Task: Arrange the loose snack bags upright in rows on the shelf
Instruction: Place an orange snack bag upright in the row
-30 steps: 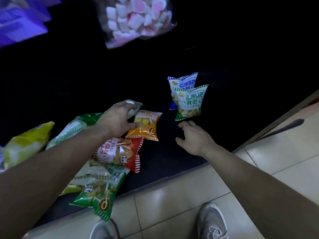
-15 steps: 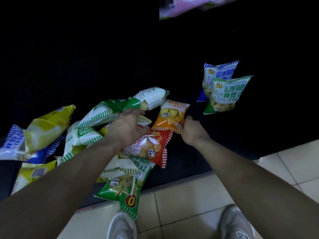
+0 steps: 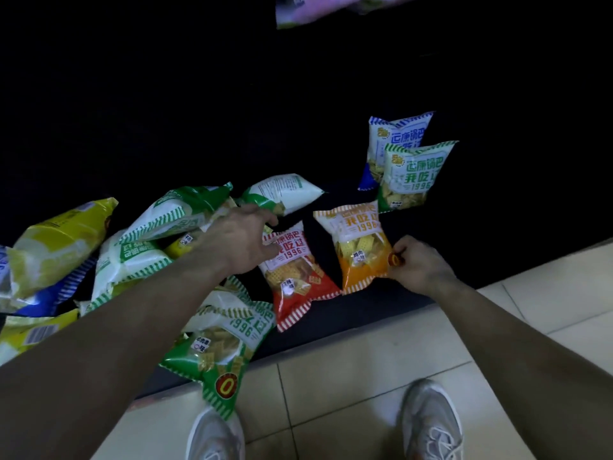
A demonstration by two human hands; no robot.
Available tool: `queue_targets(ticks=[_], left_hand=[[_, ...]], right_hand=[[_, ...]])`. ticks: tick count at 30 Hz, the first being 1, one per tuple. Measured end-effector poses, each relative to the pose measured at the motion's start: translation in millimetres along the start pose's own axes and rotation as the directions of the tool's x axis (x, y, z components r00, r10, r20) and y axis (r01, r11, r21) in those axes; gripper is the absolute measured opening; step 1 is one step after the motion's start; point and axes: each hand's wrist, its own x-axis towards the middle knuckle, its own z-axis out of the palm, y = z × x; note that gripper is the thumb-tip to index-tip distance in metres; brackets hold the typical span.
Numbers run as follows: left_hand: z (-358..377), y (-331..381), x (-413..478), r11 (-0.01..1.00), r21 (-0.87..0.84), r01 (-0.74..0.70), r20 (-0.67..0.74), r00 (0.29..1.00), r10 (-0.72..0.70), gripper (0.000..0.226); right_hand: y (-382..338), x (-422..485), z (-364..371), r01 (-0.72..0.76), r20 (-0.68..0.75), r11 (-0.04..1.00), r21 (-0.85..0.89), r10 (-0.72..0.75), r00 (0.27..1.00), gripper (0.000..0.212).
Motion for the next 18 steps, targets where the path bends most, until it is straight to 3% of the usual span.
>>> queue_targets(ticks=[3, 5, 11, 18], left_hand=[[1.1, 12.3, 5.5, 0.999, -0.026, -0.022, -0.001, 1.000, 0.022, 0.055], [2.4, 19.4, 7.7, 0.998, -0.057, -0.032, -0.012, 0.999, 0.031, 0.053], [13.4, 33.7, 13.3, 0.997, -0.077, -0.022, 0.004, 1.000, 0.023, 0.056], [14.6, 60.4, 21.7, 0.956, -0.291, -0.015, -0.003, 1.000, 0.015, 0.097]], right_hand=[[-8.5, 7.0, 2.2, -0.047, -0.001, 0.983, 0.178, 0.048, 0.999, 0.073], [-17.1, 13.0, 3.7, -0.066, 0.026, 0.974, 0.217, 0.062, 0.998, 0.082], [-22.1, 20.7, 12.3, 0.048, 0.110, 0.986, 0.158, -0.066, 0.992, 0.062], [2.7, -11.1, -6.0, 0.279, -0.064, 0.960, 0.022, -0.277, 0.959, 0.064]])
